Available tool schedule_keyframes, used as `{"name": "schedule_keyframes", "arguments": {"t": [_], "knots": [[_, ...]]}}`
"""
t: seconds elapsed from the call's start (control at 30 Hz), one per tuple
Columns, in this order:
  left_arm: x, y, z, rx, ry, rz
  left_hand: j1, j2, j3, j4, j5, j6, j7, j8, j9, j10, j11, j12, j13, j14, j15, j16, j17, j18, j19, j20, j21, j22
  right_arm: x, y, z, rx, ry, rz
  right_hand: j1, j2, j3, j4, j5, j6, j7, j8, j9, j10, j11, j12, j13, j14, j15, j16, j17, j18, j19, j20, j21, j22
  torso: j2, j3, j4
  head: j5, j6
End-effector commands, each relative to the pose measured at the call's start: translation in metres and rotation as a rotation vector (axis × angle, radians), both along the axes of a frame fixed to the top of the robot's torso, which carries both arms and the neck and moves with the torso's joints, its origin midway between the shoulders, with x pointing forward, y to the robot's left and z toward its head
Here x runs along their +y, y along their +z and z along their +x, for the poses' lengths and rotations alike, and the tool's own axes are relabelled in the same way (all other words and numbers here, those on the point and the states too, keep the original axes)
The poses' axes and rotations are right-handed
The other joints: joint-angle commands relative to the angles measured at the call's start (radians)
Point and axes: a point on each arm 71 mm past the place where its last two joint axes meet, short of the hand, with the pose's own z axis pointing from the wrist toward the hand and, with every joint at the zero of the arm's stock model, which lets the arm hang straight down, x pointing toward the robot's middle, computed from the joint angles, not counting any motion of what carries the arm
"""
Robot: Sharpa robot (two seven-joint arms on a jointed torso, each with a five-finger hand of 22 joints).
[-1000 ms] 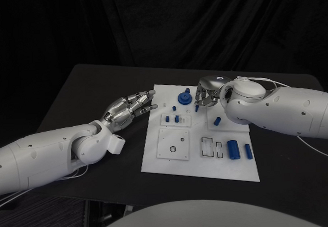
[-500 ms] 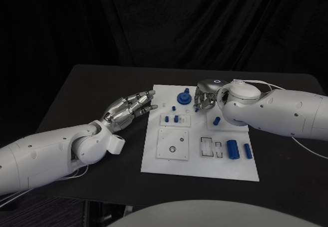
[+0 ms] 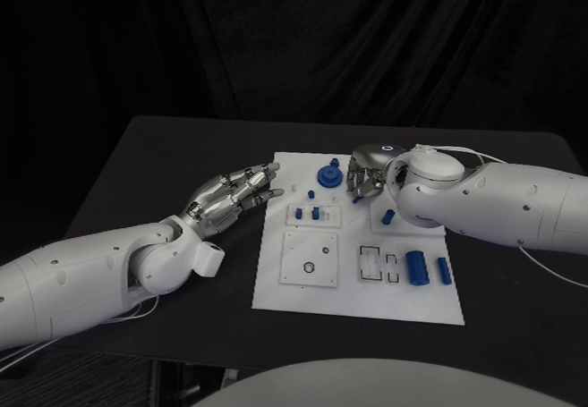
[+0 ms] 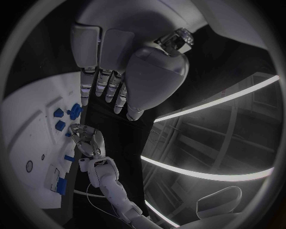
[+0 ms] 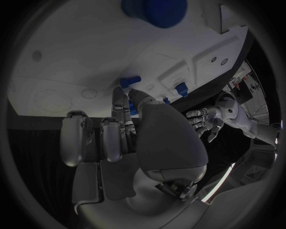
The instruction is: Assemble the parts on the task board
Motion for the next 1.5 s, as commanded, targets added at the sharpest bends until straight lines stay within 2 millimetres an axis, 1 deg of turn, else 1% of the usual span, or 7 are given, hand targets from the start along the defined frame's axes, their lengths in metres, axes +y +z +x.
{"name": "schedule_keyframes", "arguments": {"t": [0.03,0.37,0.67,1.17,1.27,1.4,1.5], "knots": [[-0.002,0.0,-0.001,0.002,-0.012,-0.017,0.005,-0.003,0.002,-0.004,0.005,0.001,0.005,0.006,0.001,0.001,0.008,0.001,0.001,-0.001,0.004,0.004,0.0,0.019,0.003,0.001,0.003,-0.002,-0.002,-0.007,-0.003,0.015,-0.007,-0.007,0.008,0.001,0.0,-0.007,0.015,-0.002,-0.004,0.009,0.021,0.015,-0.002,-0.007,-0.004,0.054,-0.006,-0.004,0.078,-0.002,0.008,-0.01,-0.005,0.194,-0.001,0.0006,0.0006,0.002,0.0],[0.0,0.0,-0.002,0.003,-0.008,-0.016,0.006,-0.001,0.005,-0.005,0.006,0.002,0.005,0.006,0.001,0.002,0.009,0.002,0.001,-0.001,0.005,0.004,0.001,0.019,0.004,0.002,0.003,-0.001,-0.012,0.0,-0.006,-0.05,0.019,0.06,-0.021,-0.003,0.0,0.004,0.014,-0.05,0.015,0.006,0.076,-0.068,0.024,-0.078,-0.021,0.046,0.015,-0.019,0.059,0.003,-0.008,0.002,-0.038,0.184,-0.001,-0.0001,0.0,0.008,0.0],[0.004,0.001,-0.003,0.0,0.005,-0.011,0.007,0.0,0.007,-0.006,0.007,0.005,0.005,0.007,0.001,0.003,0.009,0.005,0.001,0.001,0.005,0.005,0.001,0.019,0.005,0.002,0.004,0.001,-0.026,0.034,-0.017,-0.092,0.198,0.135,0.025,-0.008,0.031,-0.008,0.007,-0.144,0.049,-0.064,0.013,-0.271,0.073,-0.081,0.005,-0.01,0.055,-0.07,-0.014,0.022,-0.07,0.045,-0.132,0.16,-0.003,0.0012,0.0008,0.008,0.0],[0.003,0.001,-0.003,0.001,0.004,-0.012,0.007,0.002,0.009,-0.006,0.007,0.005,0.005,0.008,0.001,0.004,0.01,0.005,0.001,0.001,0.005,0.005,0.001,0.019,0.006,0.002,0.005,0.002,-0.046,0.037,-0.031,-0.002,0.264,-0.054,0.05,-0.037,-0.012,-0.016,-0.047,-0.142,0.034,-0.057,-0.105,-0.323,0.041,0.326,0.307,-0.113,0.034,-0.139,-0.117,0.052,-0.18,0.033,-0.291,0.121,-0.001,-0.002,-0.0017,0.009,0.0],[0.003,0.0,-0.003,0.001,0.002,-0.013,0.007,0.002,0.009,-0.006,0.007,0.005,0.005,0.008,0.001,0.004,0.01,0.005,0.001,0.001,0.005,0.005,0.001,0.019,0.006,0.002,0.005,0.002,-0.047,0.034,-0.031,-0.017,0.27,-0.089,0.05,-0.035,-0.042,-0.01,-0.054,-0.13,0.021,-0.06,-0.143,0.021,0.024,1.032,0.915,-0.035,0.022,-0.037,0.016,0.032,-0.118,0.024,-0.192,0.15,0.0,-0.0017,-0.0008,0.007,0.0],[0.003,0.0,-0.003,0.003,0.0,-0.013,0.007,0.002,0.009,-0.006,0.007,0.005,0.005,0.008,0.001,0.004,0.01,0.005,0.001,0.001,0.005,0.005,0.001,0.019,0.006,0.002,0.005,0.002,-0.046,0.033,-0.033,-0.049,0.275,-0.126,0.048,-0.036,-0.061,0.002,-0.071,-0.118,0.013,-0.057,-0.156,0.335,0.01,1.23,1.117,0.1,0.019,0.111,0.256,0.009,-0.054,0.018,-0.069,0.181,0.003,0.0004,0.0024,0.001,0.0],[0.003,0.0,-0.003,0.003,-0.001,-0.013,0.007,0.002,0.009,-0.006,0.007,0.005,0.005,0.008,0.001,0.004,0.01,0.005,0.001,0.001,0.005,0.005,0.001,0.019,0.006,0.002,0.005,0.002,-0.045,0.032,-0.033,-0.07,0.27,-0.144,0.04,-0.037,-0.082,0.018,-0.1,-0.106,0.01,-0.053,-0.159,0.341,0.006,1.233,1.12,0.105,0.016,0.115,0.263,0.0,-0.03,0.015,-0.019,0.193,0.003,0.0013,0.0023,-0.001,0.0]]}}
